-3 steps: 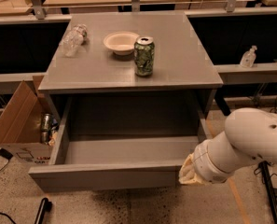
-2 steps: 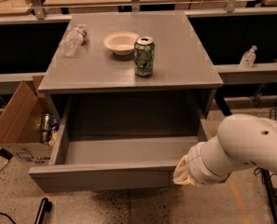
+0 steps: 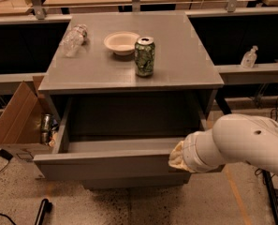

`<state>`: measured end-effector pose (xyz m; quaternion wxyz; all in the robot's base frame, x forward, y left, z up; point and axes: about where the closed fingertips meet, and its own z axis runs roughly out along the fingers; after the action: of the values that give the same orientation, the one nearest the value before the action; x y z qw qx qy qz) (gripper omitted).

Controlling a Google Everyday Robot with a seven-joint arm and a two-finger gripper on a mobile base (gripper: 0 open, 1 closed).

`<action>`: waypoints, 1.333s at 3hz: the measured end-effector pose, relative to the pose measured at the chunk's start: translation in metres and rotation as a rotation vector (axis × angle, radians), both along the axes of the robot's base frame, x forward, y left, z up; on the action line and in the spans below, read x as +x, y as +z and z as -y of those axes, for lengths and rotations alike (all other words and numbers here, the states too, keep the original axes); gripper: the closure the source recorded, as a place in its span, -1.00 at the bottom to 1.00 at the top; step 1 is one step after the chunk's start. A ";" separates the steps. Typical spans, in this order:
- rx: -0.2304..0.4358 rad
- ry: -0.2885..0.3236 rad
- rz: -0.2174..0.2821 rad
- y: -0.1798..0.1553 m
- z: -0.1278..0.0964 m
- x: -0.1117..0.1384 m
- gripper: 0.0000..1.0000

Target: Close top drawer

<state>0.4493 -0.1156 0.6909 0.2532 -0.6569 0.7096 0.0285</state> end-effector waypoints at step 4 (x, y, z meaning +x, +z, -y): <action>-0.088 -0.154 0.388 0.022 0.020 0.154 1.00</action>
Offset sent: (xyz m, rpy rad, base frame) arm 0.1471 -0.0128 -0.0193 -0.0919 -0.3389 -0.1637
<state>0.6032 -0.1352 0.7124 0.3576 -0.6045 0.6961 -0.1489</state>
